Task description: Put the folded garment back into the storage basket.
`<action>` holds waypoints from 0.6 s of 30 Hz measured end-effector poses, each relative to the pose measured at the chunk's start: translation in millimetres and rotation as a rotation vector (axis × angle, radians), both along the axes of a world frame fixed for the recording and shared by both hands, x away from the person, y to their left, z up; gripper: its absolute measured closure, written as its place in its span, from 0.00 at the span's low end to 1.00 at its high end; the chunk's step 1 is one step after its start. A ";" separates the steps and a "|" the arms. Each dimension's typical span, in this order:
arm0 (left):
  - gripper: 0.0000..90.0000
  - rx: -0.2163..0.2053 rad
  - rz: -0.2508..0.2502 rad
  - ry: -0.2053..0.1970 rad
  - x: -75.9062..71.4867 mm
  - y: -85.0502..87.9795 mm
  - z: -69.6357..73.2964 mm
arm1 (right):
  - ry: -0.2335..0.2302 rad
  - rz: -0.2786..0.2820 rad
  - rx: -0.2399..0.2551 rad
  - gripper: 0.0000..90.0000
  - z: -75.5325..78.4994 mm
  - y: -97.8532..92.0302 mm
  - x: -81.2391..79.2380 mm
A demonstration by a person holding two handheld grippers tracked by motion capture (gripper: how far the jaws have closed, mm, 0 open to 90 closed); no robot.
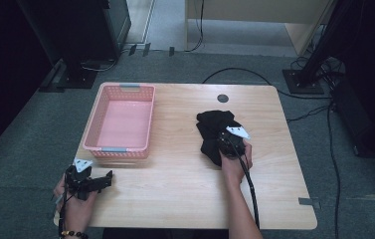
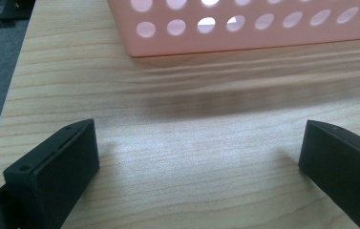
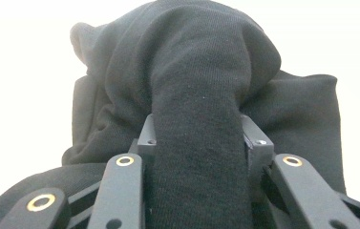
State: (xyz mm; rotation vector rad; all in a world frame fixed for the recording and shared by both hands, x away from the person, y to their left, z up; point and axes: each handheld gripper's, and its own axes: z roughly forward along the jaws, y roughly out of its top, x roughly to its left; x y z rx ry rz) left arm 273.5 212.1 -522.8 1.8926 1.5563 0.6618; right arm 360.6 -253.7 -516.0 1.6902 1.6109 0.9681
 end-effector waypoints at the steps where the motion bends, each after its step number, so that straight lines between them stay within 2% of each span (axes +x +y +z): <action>1: 0.00 0.000 0.000 0.000 0.0 0.0 0.0 | 0.000 0.003 -0.002 0.70 2.0 -1.2 0.1; 3: 0.00 0.000 0.000 0.000 0.0 0.0 0.0 | -0.002 -0.002 -0.002 0.70 8.1 -2.6 0.1; 9: 0.00 -0.001 0.001 0.000 0.0 -0.1 0.0 | -0.038 0.030 0.011 0.70 33.8 1.3 -1.8; 14: 0.00 -0.002 0.002 -0.001 0.1 -0.2 -0.1 | -0.070 0.068 0.010 0.69 53.6 11.6 -2.3; 18: 0.00 -0.001 0.001 -0.001 0.1 -0.1 -0.1 | -0.090 0.069 0.026 0.69 66.6 21.1 -1.8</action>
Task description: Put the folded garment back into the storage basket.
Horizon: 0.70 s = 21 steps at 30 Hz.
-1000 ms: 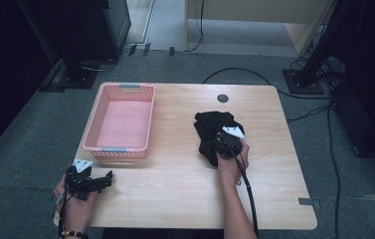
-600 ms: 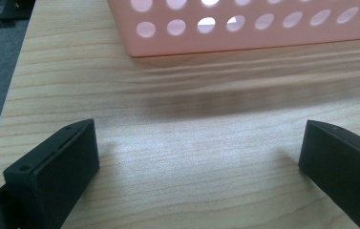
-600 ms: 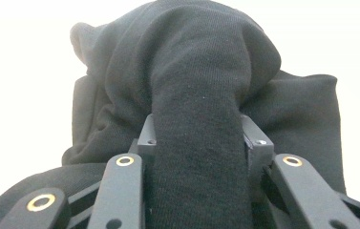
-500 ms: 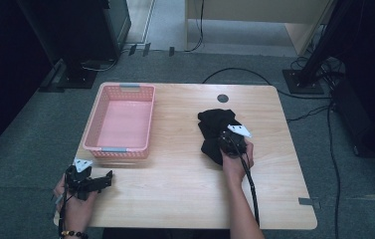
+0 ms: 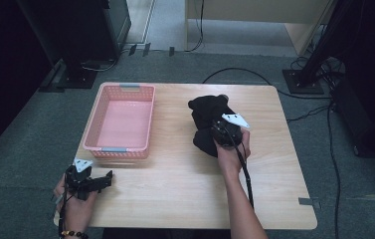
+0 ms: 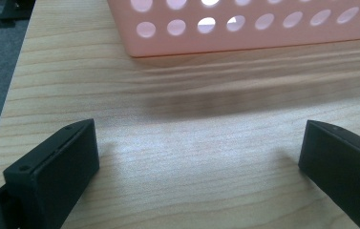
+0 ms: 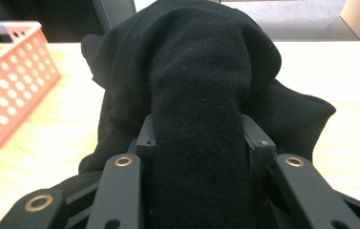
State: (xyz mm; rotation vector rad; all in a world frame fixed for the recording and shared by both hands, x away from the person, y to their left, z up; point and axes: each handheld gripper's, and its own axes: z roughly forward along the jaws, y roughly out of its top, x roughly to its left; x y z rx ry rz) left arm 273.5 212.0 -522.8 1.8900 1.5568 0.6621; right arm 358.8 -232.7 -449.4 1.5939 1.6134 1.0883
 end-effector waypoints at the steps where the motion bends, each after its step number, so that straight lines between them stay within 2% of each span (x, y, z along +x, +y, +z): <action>1: 0.00 0.000 0.000 0.000 0.0 0.0 0.0 | 0.002 0.003 0.006 0.69 3.0 2.5 0.5; 8: 0.00 0.000 0.000 0.000 0.0 0.0 0.0 | -0.011 0.037 -0.004 0.69 18.9 19.4 3.9; 21: 0.00 0.000 0.000 0.001 0.1 0.0 0.1 | -0.033 0.073 -0.027 0.68 35.9 47.7 10.2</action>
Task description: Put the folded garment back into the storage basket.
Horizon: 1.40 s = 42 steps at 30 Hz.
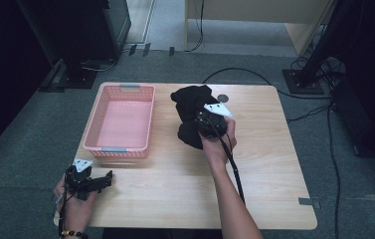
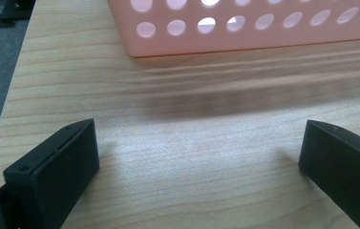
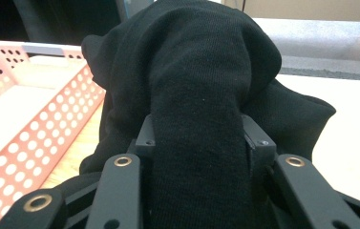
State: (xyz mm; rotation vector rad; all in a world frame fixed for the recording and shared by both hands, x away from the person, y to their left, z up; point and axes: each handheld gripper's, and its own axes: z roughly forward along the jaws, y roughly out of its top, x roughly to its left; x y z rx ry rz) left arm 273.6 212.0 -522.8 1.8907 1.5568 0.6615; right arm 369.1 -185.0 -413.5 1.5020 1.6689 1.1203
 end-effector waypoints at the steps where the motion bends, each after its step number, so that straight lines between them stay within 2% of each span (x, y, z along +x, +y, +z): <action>1: 0.00 0.000 0.000 0.000 0.0 0.0 0.0 | 0.001 0.003 -0.003 0.68 1.0 2.6 0.6; 21: 0.00 0.001 -0.003 0.002 0.3 0.3 0.2 | -0.014 0.077 -0.016 0.68 16.5 51.0 10.8; 42: 0.00 0.004 -0.005 0.003 0.4 0.5 0.3 | -0.008 0.134 -0.026 0.68 22.5 95.2 18.4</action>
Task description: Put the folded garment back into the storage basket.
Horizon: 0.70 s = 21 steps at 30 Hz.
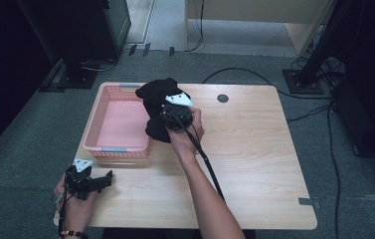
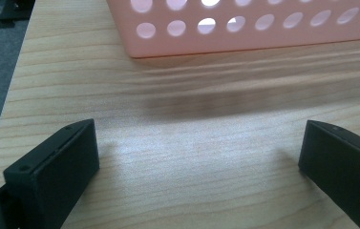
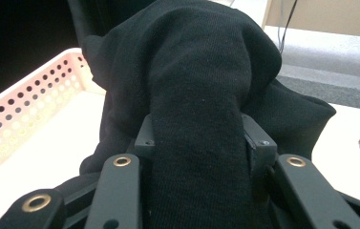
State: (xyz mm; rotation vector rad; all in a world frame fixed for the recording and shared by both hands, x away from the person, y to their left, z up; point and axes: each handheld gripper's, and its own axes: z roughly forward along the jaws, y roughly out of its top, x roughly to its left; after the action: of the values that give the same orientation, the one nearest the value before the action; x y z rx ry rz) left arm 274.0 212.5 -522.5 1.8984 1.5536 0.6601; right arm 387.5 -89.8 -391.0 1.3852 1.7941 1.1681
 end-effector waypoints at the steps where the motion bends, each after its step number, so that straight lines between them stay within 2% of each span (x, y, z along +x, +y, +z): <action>1: 0.00 0.000 0.000 0.000 0.0 0.0 0.0 | 0.002 0.003 0.002 0.68 0.1 2.8 0.2; 9: 0.00 0.000 -0.001 0.000 0.0 0.1 0.0 | 0.010 0.025 -0.027 0.68 0.3 27.4 4.1; 21: 0.00 -0.001 0.001 0.000 0.0 -0.1 0.0 | 0.026 0.059 -0.033 0.68 -3.5 56.5 9.7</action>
State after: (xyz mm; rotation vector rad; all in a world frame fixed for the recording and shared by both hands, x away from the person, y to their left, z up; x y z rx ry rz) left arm 274.0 212.5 -522.6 1.8971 1.5543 0.6600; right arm 397.1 -33.3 -394.5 1.3430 1.8761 1.1503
